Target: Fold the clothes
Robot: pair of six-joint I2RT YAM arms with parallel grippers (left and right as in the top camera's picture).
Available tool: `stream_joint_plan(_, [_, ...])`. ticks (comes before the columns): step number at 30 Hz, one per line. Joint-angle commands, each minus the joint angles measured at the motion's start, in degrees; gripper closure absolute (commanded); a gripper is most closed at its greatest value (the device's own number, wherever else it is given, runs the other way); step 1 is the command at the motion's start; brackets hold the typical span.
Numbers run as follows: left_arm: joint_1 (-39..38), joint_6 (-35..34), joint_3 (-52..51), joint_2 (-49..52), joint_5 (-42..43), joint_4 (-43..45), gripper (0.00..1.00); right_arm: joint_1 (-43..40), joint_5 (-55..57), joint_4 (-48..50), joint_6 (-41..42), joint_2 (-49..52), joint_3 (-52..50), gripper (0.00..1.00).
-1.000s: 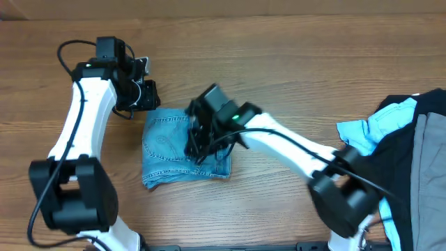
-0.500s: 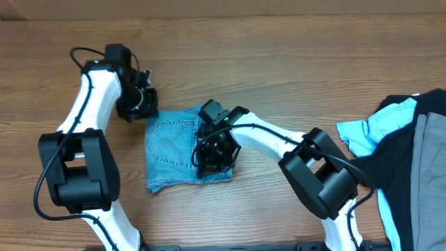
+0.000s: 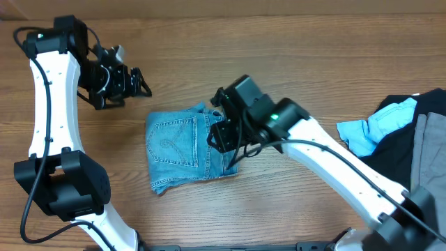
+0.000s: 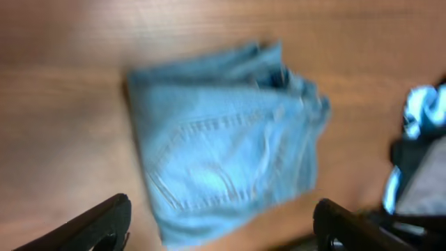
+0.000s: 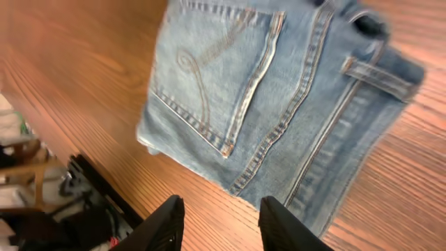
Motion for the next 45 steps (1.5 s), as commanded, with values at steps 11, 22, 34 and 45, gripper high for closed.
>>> stream_joint_plan(11, [0.5,6.5,-5.3,-0.8,-2.8,-4.1,0.00,0.1,5.4,0.6,15.1,6.8,-0.3,0.82])
stream_joint_plan(22, [-7.9,20.0,-9.5,0.5,-1.6,15.2,0.61,0.2,1.5,0.3,29.5,13.6,-3.3,0.87])
stream_joint_plan(34, [-14.2,17.4,-30.8,1.2,-11.9,28.2,0.91,-0.8,-2.6,16.7,36.8,14.2,-17.3,0.86])
stream_joint_plan(45, [-13.4,3.7,-40.2,0.9,-12.4,31.4,0.82,-11.7,3.1,25.9,30.0,14.2,-18.1,0.87])
